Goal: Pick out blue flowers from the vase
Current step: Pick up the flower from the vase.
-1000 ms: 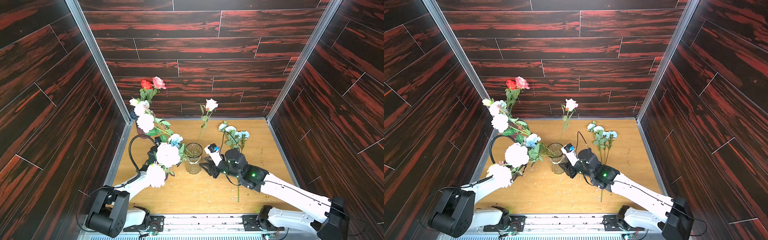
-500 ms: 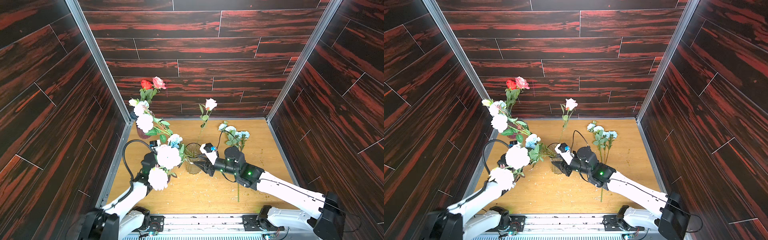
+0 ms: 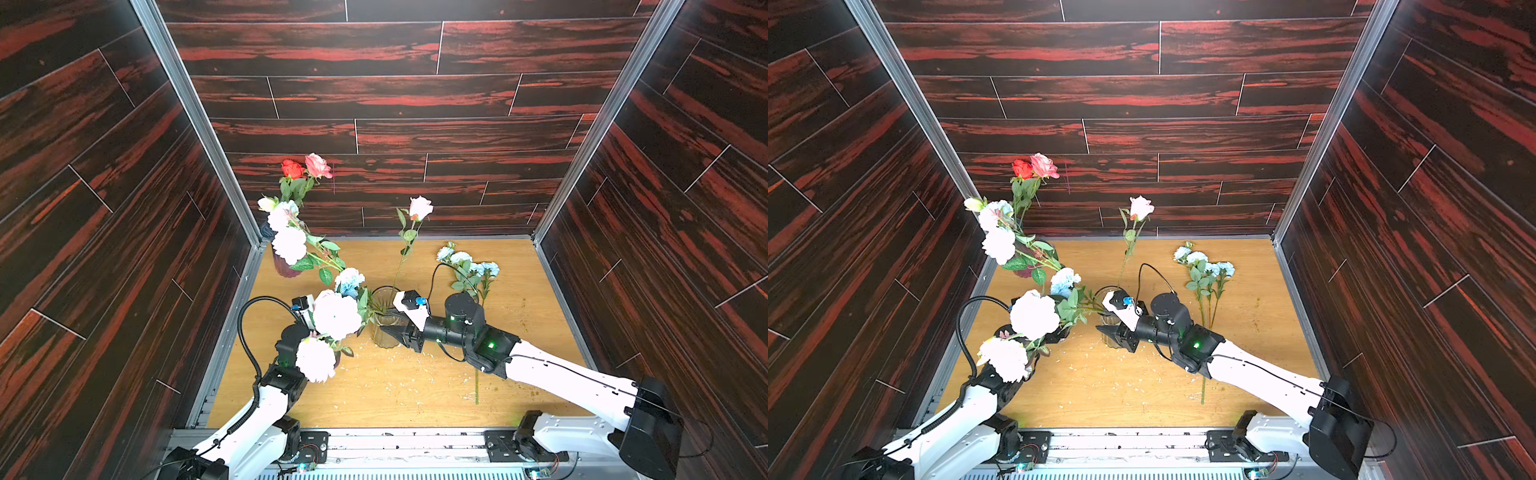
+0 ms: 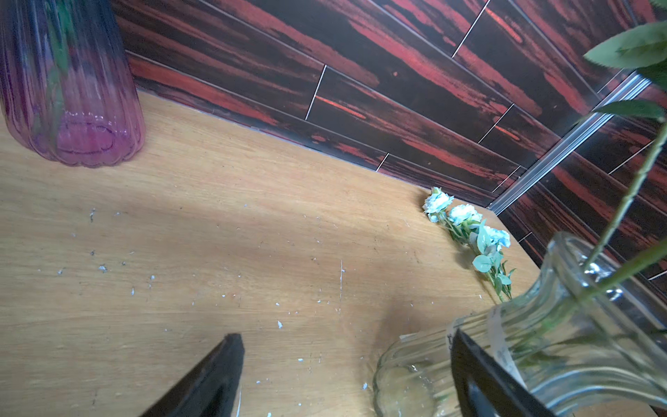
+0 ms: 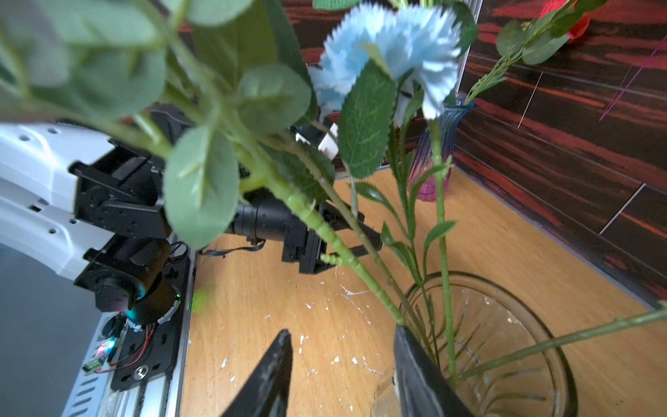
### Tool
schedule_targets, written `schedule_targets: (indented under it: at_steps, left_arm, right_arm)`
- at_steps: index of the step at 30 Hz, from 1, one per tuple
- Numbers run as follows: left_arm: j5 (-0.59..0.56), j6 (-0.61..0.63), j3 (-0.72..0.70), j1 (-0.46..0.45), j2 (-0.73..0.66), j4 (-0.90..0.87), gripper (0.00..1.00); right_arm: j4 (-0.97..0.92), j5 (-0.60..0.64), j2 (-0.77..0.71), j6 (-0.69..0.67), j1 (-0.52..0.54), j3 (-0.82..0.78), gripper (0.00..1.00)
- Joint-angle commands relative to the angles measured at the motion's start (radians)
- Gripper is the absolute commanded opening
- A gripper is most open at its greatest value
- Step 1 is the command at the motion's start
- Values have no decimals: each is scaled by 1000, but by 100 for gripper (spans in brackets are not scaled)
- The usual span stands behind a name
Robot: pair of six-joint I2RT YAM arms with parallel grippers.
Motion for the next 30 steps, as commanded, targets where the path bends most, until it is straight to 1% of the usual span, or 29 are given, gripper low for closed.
schedule_targets:
  at_steps: [1, 10, 16, 22, 25, 28, 30]
  left_arm:
    - [-6, 4, 12, -5, 12, 23, 91]
    - [0, 6, 23, -5, 31, 20, 91]
    - [3, 6, 29, -4, 41, 20, 91]
    - [5, 6, 31, -5, 42, 19, 90]
    - [6, 8, 31, -4, 42, 19, 91]
    - [6, 8, 31, -5, 44, 19, 91]
    - [7, 7, 31, -5, 44, 19, 91]
  right_arm:
    - [44, 3, 8, -6, 4, -2, 50]
    - [41, 10, 79, -30, 5, 51, 50]
    - [42, 33, 108, -46, 5, 73, 45]
    - [40, 50, 140, -58, 4, 102, 45]
    - [41, 53, 152, -60, 4, 114, 39]
    - [48, 57, 158, -58, 3, 117, 30]
    - [48, 56, 162, -58, 3, 121, 27]
